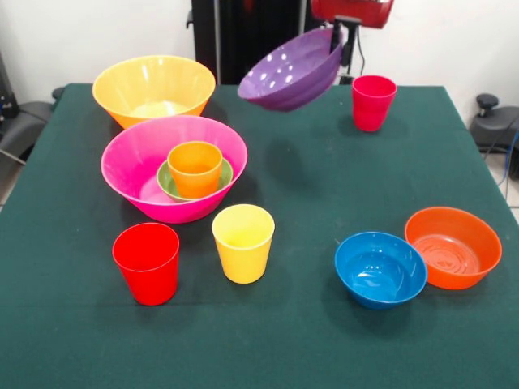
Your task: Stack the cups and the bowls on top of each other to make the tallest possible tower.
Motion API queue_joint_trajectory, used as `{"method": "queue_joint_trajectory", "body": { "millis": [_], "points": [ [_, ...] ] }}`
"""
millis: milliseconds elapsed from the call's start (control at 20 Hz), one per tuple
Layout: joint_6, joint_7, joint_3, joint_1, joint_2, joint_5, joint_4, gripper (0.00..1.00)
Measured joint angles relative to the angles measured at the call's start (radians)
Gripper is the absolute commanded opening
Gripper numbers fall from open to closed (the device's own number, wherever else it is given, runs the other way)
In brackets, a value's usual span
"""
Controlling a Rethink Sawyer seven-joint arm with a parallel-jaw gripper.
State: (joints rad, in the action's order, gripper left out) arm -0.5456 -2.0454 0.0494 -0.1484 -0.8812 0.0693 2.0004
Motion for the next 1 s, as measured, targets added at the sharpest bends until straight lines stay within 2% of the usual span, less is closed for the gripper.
{"method": "queue_joint_trajectory", "body": {
  "millis": [300, 550, 750, 1000],
  "points": [
    [-0.134, 0.000, -0.008, 0.007, -0.043, -0.004, -0.040, 0.00],
    [-0.192, 0.000, -0.009, 0.003, -0.058, -0.004, -0.090, 0.00],
    [-0.209, 0.000, -0.007, -0.016, -0.058, -0.004, -0.131, 0.00],
    [-0.209, 0.000, 0.009, -0.075, -0.040, -0.003, -0.194, 0.00]
  ]
}}
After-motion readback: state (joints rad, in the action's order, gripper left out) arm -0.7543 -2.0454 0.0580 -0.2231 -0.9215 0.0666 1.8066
